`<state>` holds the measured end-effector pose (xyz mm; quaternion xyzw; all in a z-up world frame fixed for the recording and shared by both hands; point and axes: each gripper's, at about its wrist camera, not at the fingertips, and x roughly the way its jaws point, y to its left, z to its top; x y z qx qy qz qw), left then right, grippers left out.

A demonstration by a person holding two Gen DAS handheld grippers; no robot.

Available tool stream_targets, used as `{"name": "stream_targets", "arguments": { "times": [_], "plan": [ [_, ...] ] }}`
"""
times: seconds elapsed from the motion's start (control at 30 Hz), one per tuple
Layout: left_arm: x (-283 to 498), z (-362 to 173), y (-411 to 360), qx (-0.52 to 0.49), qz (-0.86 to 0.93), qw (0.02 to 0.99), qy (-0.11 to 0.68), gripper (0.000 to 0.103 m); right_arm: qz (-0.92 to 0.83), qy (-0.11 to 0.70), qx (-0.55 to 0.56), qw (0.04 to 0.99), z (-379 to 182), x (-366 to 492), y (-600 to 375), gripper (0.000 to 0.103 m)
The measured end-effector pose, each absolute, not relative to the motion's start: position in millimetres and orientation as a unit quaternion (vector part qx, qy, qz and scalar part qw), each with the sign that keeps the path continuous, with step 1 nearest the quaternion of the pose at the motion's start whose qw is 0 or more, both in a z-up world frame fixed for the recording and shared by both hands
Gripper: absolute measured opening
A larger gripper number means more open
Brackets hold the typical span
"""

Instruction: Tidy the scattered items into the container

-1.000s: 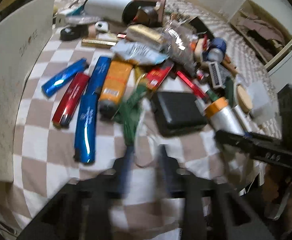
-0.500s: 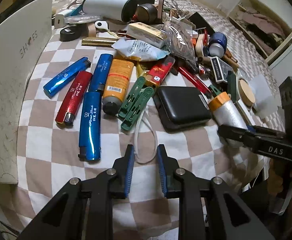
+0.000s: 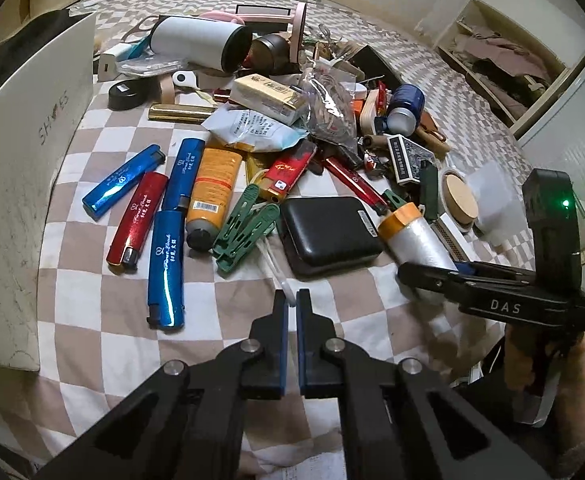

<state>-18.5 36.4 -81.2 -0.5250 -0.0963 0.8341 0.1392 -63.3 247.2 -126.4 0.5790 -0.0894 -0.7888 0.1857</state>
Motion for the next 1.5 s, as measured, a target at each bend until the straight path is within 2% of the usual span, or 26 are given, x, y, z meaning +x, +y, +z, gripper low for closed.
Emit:
{"name": "stream_targets", "arguments": {
  "times": [0.5,0.8,1.5],
  "plan": [
    [-14,-51,36,-0.476,0.862,0.150,-0.090,0.004,-0.783,-0.136,0.580,0.178,-118,-66,257,0.045],
    [-9,-28,33,-0.440,0.879,0.156,-0.097,0.004,-0.793,-0.179,0.541,0.215,-75,-65,252,0.045],
    [10,33,20,-0.349,0.916,0.170,-0.099,0.004,-0.841,-0.162,0.446,0.259,5,-45,234,0.045]
  ]
}}
